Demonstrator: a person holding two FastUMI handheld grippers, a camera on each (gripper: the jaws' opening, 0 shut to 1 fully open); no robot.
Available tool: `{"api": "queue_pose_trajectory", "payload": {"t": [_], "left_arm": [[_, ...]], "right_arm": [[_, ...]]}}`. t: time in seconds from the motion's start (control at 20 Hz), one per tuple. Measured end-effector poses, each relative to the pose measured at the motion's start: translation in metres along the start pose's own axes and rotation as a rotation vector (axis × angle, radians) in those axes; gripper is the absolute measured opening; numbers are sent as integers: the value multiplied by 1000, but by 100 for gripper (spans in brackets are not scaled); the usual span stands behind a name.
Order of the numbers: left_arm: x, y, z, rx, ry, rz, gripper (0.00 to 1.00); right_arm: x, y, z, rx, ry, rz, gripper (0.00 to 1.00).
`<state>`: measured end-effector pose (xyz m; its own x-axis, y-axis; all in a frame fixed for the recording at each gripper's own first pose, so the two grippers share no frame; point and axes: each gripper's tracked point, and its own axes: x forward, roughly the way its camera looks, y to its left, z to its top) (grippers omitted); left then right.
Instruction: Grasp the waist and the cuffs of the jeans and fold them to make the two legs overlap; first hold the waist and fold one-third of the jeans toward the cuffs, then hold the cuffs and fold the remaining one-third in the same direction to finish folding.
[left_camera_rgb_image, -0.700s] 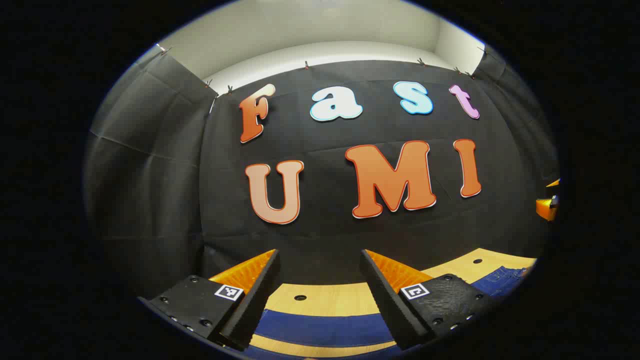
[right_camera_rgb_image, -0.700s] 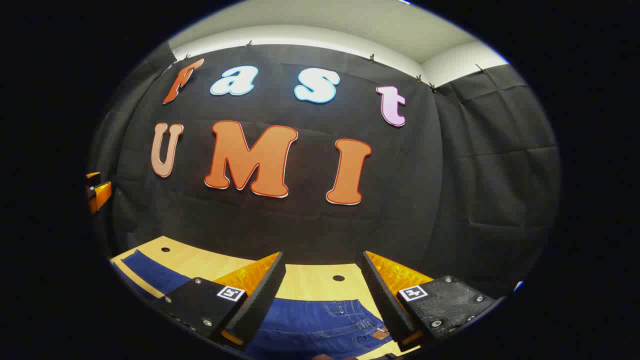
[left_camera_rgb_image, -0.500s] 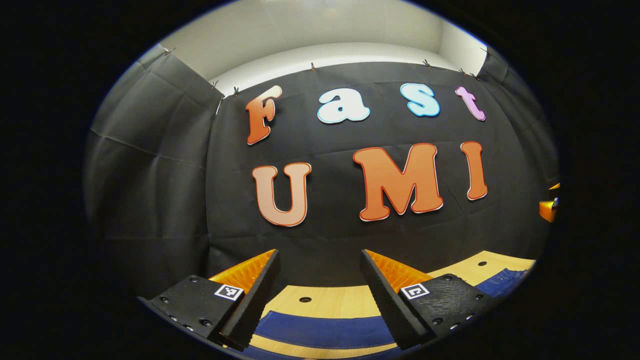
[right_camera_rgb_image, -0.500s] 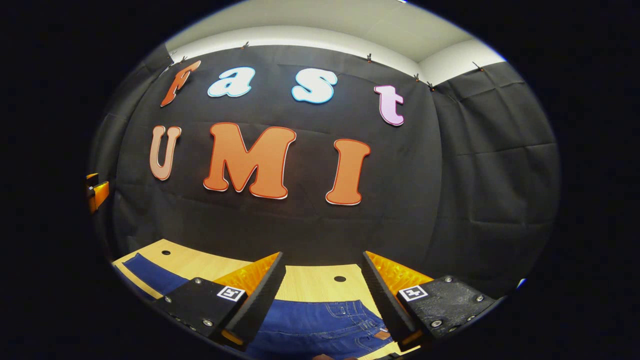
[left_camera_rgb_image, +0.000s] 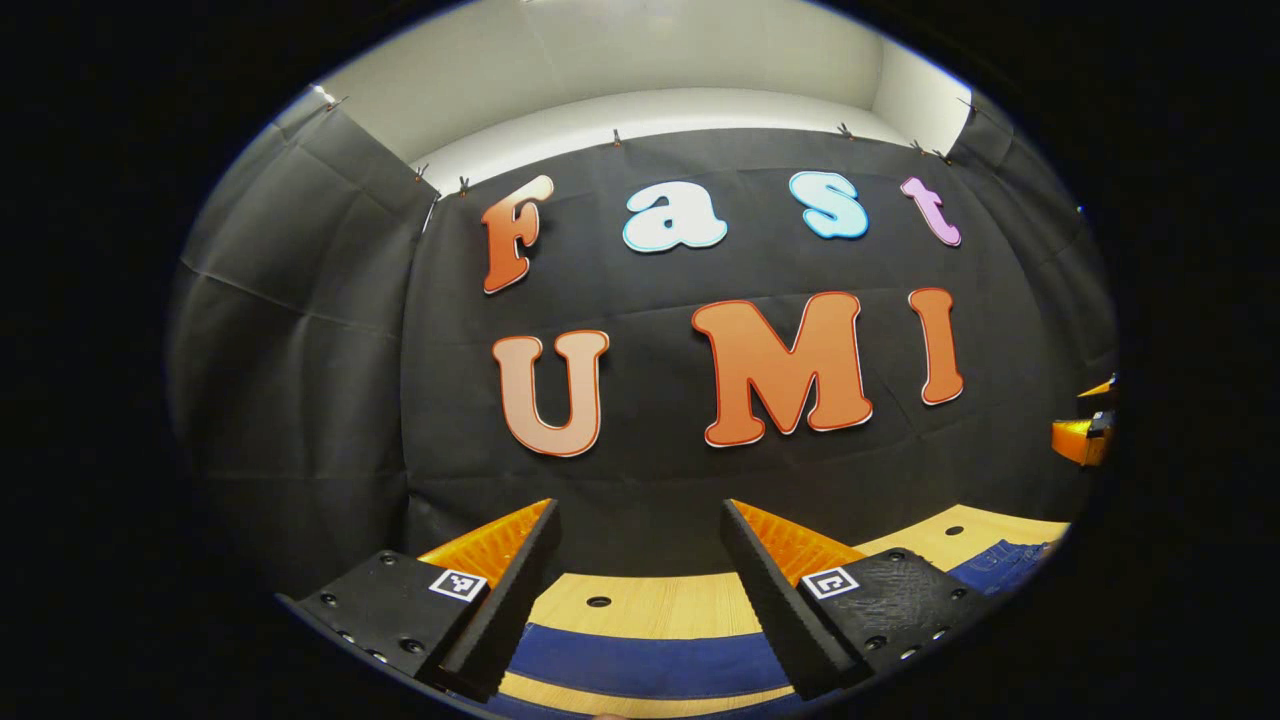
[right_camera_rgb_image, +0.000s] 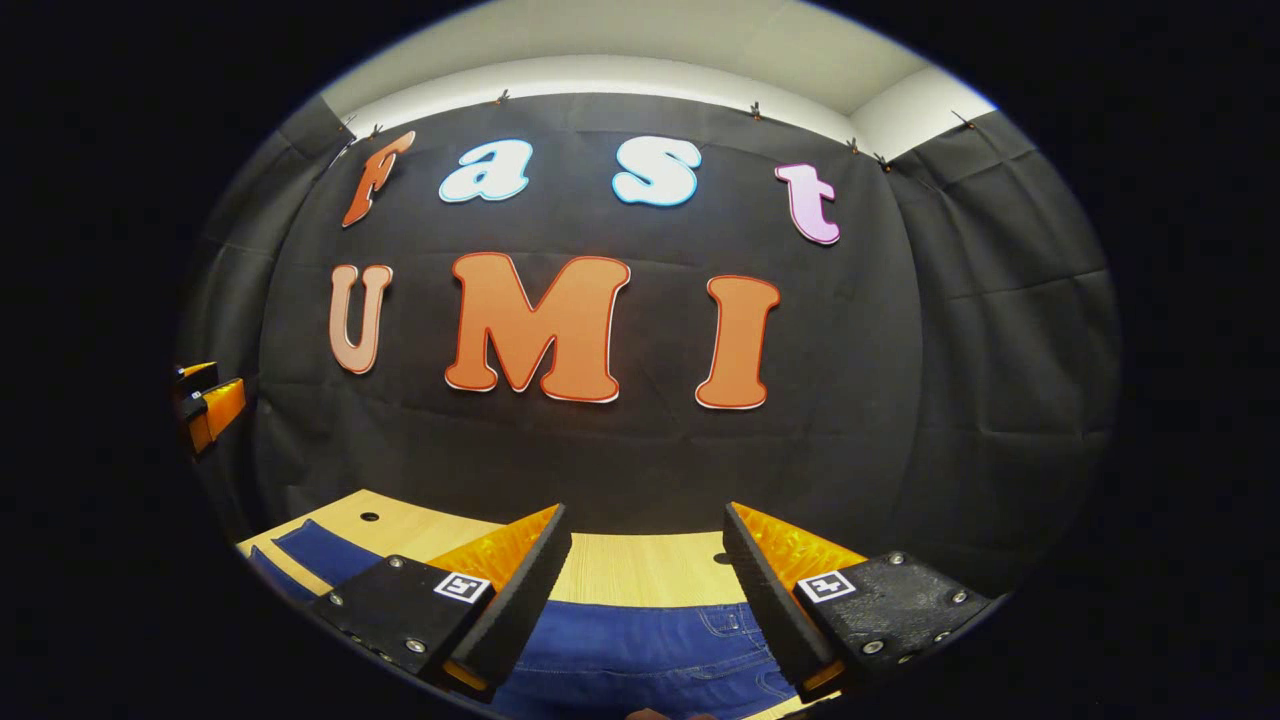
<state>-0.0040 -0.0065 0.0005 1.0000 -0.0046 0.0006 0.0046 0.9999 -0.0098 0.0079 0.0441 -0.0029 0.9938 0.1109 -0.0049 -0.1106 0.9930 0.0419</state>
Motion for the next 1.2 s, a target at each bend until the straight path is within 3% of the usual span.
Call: {"api": "queue_pose_trajectory", "payload": {"t": [0.35, 0.55, 0.8, 1.2], "left_arm": [[-2, 27, -20, 20, 61, 44, 98], [-1, 37, -41, -5, 136, 49, 98], [-8, 62, -97, -94, 307, 83, 99], [-41, 124, -179, -268, 542, 227, 98]], "right_arm": [[4, -34, -19, -66, 72, -69, 96], [4, -64, -39, -4, 148, -113, 96], [-2, -97, -88, 67, 328, -138, 96], [-7, -133, -182, 471, 634, -186, 96]]}}
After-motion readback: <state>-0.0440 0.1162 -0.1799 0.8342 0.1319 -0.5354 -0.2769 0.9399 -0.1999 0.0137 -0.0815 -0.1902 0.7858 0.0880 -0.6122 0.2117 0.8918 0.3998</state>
